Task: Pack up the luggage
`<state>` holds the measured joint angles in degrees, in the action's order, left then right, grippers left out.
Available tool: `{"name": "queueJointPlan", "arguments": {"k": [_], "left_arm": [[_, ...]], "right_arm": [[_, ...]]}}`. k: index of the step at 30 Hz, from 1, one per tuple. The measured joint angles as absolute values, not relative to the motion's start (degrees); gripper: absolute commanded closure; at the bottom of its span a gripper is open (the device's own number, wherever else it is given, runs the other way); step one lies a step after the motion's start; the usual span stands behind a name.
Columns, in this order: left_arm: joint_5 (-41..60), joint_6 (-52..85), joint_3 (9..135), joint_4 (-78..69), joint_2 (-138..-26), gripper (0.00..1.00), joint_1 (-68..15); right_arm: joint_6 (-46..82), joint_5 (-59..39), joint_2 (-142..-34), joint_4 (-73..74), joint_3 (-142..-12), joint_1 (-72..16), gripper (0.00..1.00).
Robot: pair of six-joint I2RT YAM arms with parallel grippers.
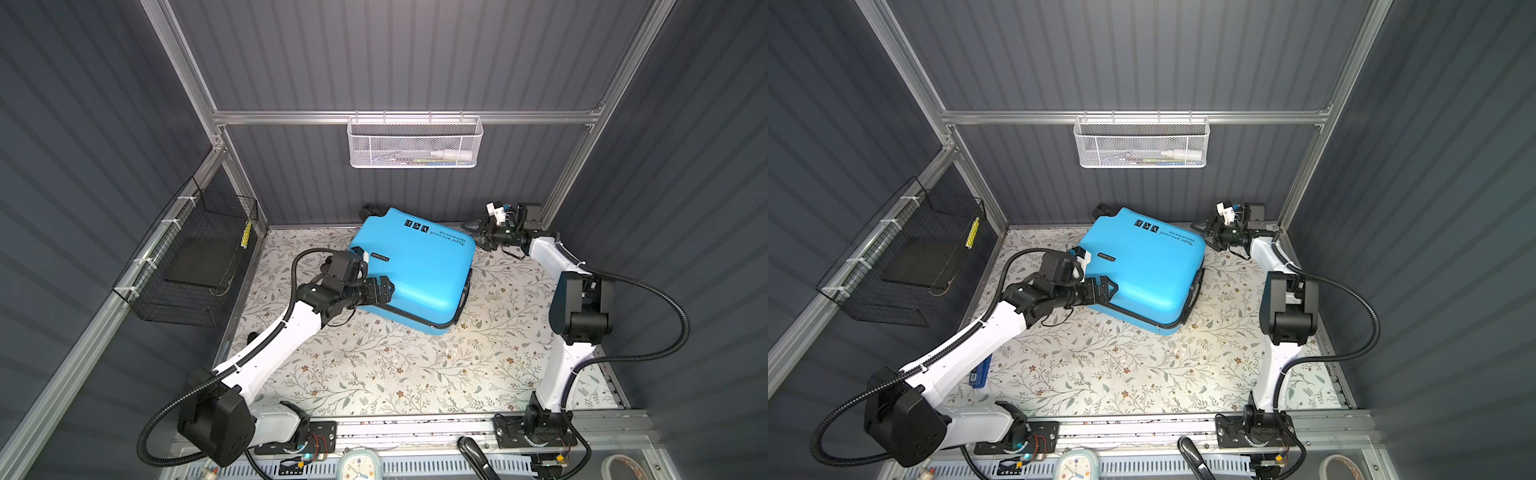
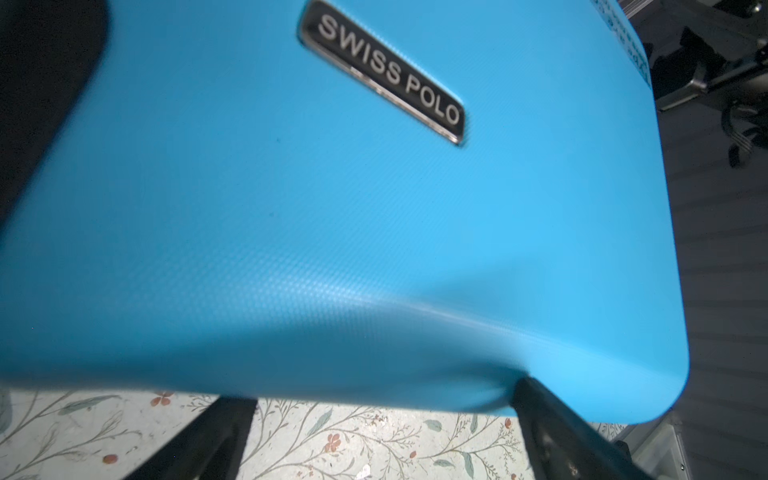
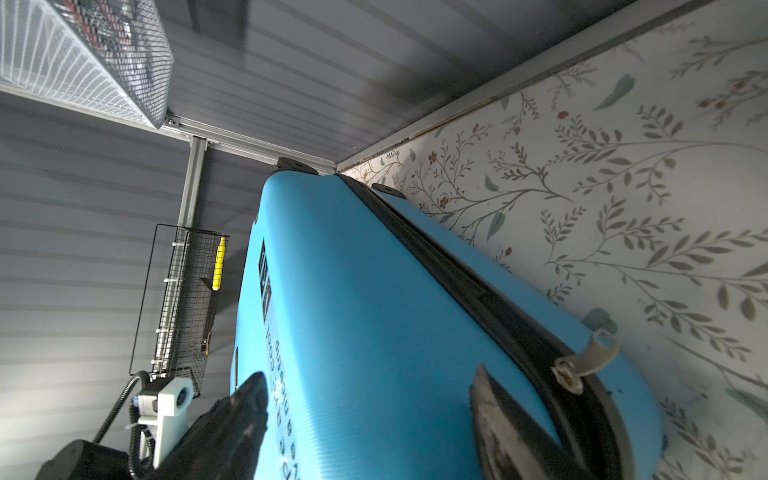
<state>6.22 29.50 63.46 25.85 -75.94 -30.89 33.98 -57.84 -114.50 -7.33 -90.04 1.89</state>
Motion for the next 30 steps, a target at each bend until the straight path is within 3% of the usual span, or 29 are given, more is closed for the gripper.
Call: {"name": "queueJointPlan", "arguments": {"k": [8, 16, 24, 30], "left_arm": [[4.47, 27.59, 68.03, 25.19, -79.92, 0.0, -27.94], [1.96, 26.7, 74.52, 21.87, -88.25, 0.0, -26.02], [5.69, 24.12, 84.93, 19.16, -99.0, 0.0, -26.44], [9.37, 22.72, 84.42, 19.73, -97.62, 0.0, -25.8]], "right_arm": [[34.13, -54.13, -99.98, 3.4, -68.36, 1.23, 0.25], [36.86, -50.85, -85.41, 6.5, -50.04, -0.89, 0.18], [38.28, -48.1, -77.65, -2.9, -47.51, -4.14, 0.16], [38.54, -41.76, -71.16, -7.66, -48.51, -2.0, 0.16]]}}
